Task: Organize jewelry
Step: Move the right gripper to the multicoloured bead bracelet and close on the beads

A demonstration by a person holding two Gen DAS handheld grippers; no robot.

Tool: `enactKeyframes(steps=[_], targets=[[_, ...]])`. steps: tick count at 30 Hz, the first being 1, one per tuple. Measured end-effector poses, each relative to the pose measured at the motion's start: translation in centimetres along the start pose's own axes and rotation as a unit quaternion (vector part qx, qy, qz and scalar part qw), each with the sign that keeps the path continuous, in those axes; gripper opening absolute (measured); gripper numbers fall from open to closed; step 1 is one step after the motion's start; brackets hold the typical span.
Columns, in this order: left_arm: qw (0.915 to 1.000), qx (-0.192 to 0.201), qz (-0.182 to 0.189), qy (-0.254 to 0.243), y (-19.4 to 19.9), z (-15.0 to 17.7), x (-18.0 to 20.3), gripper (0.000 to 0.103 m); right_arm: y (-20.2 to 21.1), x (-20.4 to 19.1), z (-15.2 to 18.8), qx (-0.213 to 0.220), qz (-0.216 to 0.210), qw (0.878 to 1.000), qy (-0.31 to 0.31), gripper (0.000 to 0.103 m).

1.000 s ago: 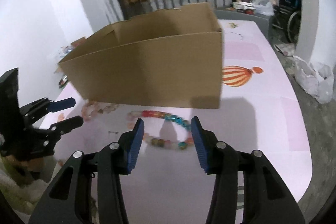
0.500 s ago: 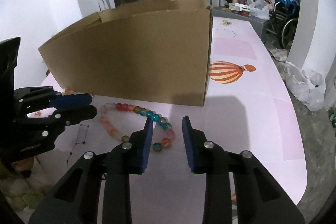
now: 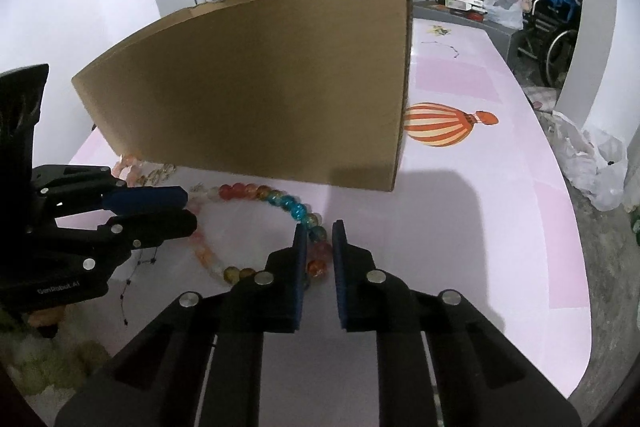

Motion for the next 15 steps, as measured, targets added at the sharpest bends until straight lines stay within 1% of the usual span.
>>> enactKeyframes(steps=[6,9,13,15], targets=[[0.9999,-0.013,0.009,-0.003,0.3,1.2,0.5,0.021,0.7,-1.1,1.1,-0.003,-0.005,1.0,0.007,0.012],[0.9998,-0.015,0.009,-0.008,0.7,1.7,0.9,0.021,1.0,-1.6,1.5,-0.003,0.002,1.0,0.015,0.012],[0.9999,-0.003,0.01,-0.003,1.3,1.6,0.9,0.021,1.2,-1.7,1.7,-0.001,0.005,1.0,0.013,0.012],[0.9999,0.002,0.014,0.0,1.3,1.2,0.7,0.021,1.1,-1.3,1.3,-0.002,0.007,1.0,0.012,0.012]])
Point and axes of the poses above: each gripper's, at about its wrist camera, not at the fingertips, and y roughly against the way its jaws point, x to its right, z to its underside, the point moved 4 cm from there along -y, roughly the way its jaws point, and after that the axes turned 8 degrees about -x, right-handed, at the moved point
